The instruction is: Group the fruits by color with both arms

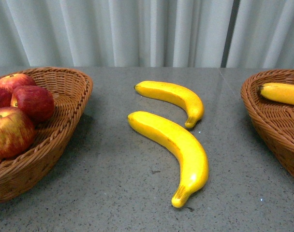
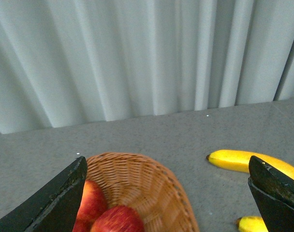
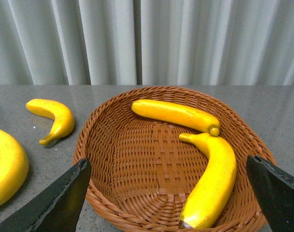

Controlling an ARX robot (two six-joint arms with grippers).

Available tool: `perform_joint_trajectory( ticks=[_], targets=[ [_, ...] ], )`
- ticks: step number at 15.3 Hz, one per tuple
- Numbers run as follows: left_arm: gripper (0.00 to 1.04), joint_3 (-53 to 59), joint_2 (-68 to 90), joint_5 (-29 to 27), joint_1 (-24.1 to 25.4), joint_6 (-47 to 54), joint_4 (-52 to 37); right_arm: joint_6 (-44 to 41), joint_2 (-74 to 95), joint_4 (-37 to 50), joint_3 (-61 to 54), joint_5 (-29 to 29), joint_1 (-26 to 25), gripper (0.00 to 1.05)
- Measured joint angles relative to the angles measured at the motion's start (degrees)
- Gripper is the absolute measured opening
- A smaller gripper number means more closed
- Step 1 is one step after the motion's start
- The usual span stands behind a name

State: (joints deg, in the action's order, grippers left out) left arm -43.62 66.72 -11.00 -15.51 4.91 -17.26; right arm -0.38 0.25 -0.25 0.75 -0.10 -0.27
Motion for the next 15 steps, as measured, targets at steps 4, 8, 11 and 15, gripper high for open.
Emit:
perform_joint_trajectory(
  ticks=[4, 8, 11, 15],
  targets=[
    [0.98, 13.64, -26.91, -7.80, -4.74, 5.07, 6.82, 0.00, 0.00, 0.00, 0.00, 0.02, 0.00, 0.98],
    [0.50, 24.76, -34.38, -1.92, 2.73, -3.48, 5.22, 0.00, 0.00, 0.00, 0.00, 0.00, 0.00, 0.98],
    [0.14, 30.34, -40.02, 2.08, 6.88, -4.50, 3.45, 0.00, 0.00, -0.02, 0.00, 0.00, 0.00, 0.98],
    [0.02, 36.15, -45.64, 10.36, 15.58, -4.70, 4.00, -0.02, 0.00, 0.02, 0.00, 0.00, 0.00, 0.98]
  ],
)
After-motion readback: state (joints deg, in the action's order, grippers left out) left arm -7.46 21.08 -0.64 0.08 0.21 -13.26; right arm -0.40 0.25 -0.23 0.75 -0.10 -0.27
